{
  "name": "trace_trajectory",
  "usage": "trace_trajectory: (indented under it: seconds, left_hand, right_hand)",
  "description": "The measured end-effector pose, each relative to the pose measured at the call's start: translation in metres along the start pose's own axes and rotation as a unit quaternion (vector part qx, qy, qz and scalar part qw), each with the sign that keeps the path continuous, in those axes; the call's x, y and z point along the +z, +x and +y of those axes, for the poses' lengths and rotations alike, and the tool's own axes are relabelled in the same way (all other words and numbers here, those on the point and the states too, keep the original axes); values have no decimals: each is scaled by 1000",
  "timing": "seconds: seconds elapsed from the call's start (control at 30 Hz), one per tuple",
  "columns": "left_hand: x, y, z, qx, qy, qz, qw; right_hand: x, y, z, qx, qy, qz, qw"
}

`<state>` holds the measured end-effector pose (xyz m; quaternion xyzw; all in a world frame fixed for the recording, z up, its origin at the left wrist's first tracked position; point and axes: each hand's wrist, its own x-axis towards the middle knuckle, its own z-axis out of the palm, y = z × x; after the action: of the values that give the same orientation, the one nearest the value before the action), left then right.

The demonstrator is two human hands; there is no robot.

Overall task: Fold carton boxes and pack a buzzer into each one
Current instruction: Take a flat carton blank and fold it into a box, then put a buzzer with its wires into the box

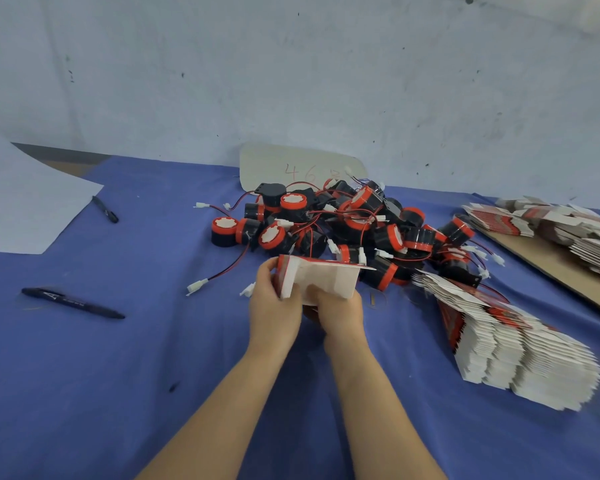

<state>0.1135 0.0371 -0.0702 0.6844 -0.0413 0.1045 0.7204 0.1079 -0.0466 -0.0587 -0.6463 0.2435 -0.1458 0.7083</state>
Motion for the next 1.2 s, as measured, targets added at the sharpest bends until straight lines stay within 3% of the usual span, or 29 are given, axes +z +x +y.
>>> trace_trajectory:
  seconds: [0.13,0.2,0.33,0.43,0.53,0.6,0.67,0.77,0.87,0.93,1.2]
  left_hand:
    - [-3,-1,-1,84,39,-158,983]
    - [-9,3,4,115,62,-177,976]
    - [-21,15,5,67,21,-134,988]
    - [-31,21,2,-11,60,-32,998]
    - [-37,22,-4,-30,167,-11,985]
    - [-37,23,-8,-12,206,-30,978]
    - [-36,23,-11,12,238,-44,970]
    - [-38,24,-13,15,212,-22,977]
    - [-38,26,-12,-14,133,52,990]
    - [-38,28,-9,-32,73,92,993]
    - [-31,24,-8,-31,53,79,995]
  right_hand:
    - [-12,0,-8,6,71,-25,997]
    - [-14,1,-11,0,54,-68,996]
    - [-18,1,-14,-55,-48,-89,993]
    - [-29,8,-17,-144,-96,46,984]
    - [-43,16,-14,-146,-268,151,940]
    - [-44,17,-7,-79,-428,111,893]
    - [-39,15,-4,-53,-508,68,857]
    - [-37,11,-10,-59,-537,0,841]
    - [-42,3,-26,-71,-556,-100,822]
    - [-50,-5,-39,-74,-549,-116,825]
    - [-57,0,-42,-106,-549,12,829]
